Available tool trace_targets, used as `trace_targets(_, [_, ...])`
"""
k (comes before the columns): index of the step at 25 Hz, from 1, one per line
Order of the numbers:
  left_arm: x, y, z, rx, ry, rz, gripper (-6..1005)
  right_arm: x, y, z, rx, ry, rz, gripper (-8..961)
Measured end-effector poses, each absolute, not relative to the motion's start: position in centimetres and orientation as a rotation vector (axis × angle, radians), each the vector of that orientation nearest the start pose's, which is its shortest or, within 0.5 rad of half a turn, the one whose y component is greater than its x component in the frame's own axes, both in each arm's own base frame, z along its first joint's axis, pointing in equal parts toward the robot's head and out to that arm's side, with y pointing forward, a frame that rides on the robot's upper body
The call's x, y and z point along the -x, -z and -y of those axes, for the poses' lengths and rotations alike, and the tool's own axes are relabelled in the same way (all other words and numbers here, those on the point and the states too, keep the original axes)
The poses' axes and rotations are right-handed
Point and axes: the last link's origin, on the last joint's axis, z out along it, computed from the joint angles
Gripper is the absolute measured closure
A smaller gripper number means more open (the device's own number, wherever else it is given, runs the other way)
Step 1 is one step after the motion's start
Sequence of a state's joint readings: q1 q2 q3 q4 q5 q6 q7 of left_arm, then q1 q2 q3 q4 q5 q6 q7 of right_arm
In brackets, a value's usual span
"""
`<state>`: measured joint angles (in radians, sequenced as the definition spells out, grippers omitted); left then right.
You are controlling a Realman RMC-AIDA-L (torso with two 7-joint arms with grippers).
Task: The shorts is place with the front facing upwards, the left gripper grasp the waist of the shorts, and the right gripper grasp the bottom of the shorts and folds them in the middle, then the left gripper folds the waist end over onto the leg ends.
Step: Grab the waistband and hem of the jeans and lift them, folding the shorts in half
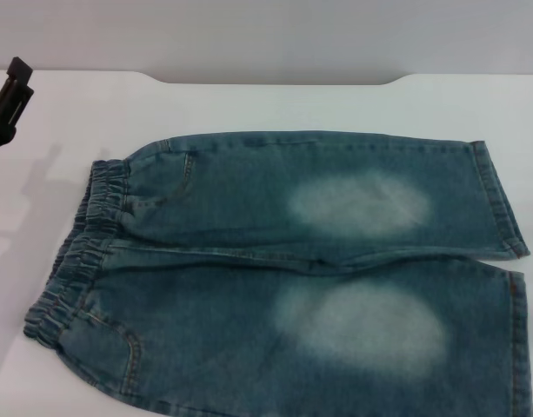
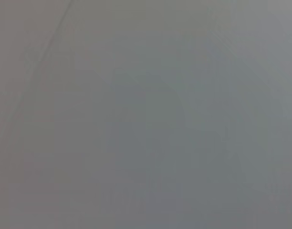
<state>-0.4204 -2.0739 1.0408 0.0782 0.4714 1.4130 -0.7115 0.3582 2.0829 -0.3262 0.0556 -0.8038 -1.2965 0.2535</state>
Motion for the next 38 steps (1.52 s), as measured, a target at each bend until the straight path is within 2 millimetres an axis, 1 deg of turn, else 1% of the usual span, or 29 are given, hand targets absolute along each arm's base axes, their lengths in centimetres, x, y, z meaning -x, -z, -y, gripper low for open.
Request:
trace_targets(3, [32.6,-2.5,-31.6,1.528,1.164,0.710,169,-39.5,-3.1,-27.7,1.201,-0.696,-0.734,485])
trace_targets(6, [32.4,-2.4,-31.5,1.558,1.182,0.715,169,-39.3,-3.1,-27.8,1.195,-0.777,-0.781,485])
trace_targets(10, [31.0,-2.9,-32.3,1.650,1.285,0.745,169,-38.1,-3.5,-28.1,1.265,-0.942,-0.800,485])
trace_targets(12, [30.0,-3.6,-32.8,1.694,1.341,0.731,170,-37.2,-4.2,-28.3,1.339,-1.050,-0.783,485])
trace_targets(15, [27.6,-5.4,-33.7,1.790,1.463,0.694,170,-35.1,-5.9,-28.4,1.494,-1.235,-0.737,485])
trace_targets(17, [25.9,-6.8,-34.3,1.877,1.534,0.675,170,-33.4,-7.6,-28.3,1.627,-1.348,-0.683,485])
trace_targets(19, [23.9,-7.9,-34.7,2.000,1.582,0.659,170,-31.7,-9.1,-28.1,1.769,-1.423,-0.635,485])
trace_targets(20, [22.5,-8.8,-34.9,2.105,1.589,0.631,170,-30.2,-10.8,-27.7,1.923,-1.458,-0.590,485])
trace_targets(21, [21.2,-9.4,-35.1,2.219,1.577,0.610,170,-30.2,-10.8,-27.7,1.923,-1.458,-0.590,485])
trace_targets(22, [20.5,-9.9,-35.1,2.280,1.566,0.598,169,-29.3,-11.9,-27.5,2.020,-1.449,-0.562,485])
trace_targets(24, [18.3,-11.3,-35.1,2.505,1.482,0.583,169,-28.3,-13.0,-27.0,2.143,-1.410,-0.549,486])
trace_targets(25, [17.7,-11.8,-35.1,2.589,1.434,0.593,170,-27.8,-13.7,-26.7,2.216,-1.371,-0.548,486])
trace_targets(28, [16.7,-13.5,-34.6,2.809,1.228,0.697,170,-26.8,-15.3,-25.9,2.398,-1.209,-0.580,486])
trace_targets(30, [16.8,-14.7,-34.2,2.881,1.062,0.773,170,-26.4,-16.1,-25.4,2.495,-1.063,-0.609,486])
trace_targets(33, [17.8,-15.8,-33.7,2.877,0.843,0.925,170,-25.9,-16.9,-24.9,2.605,-0.807,-0.680,486])
trace_targets(34, [18.4,-15.9,-33.5,2.874,0.763,0.989,170,-25.8,-17.0,-24.8,2.623,-0.712,-0.721,486])
trace_targets(37, [20.2,-16.3,-33.1,2.851,0.584,1.106,169,-25.8,-17.4,-24.9,2.627,-0.467,-0.841,486])
trace_targets(38, [20.2,-16.3,-33.1,2.851,0.584,1.106,169,-25.8,-17.4,-25.0,2.622,-0.406,-0.884,485])
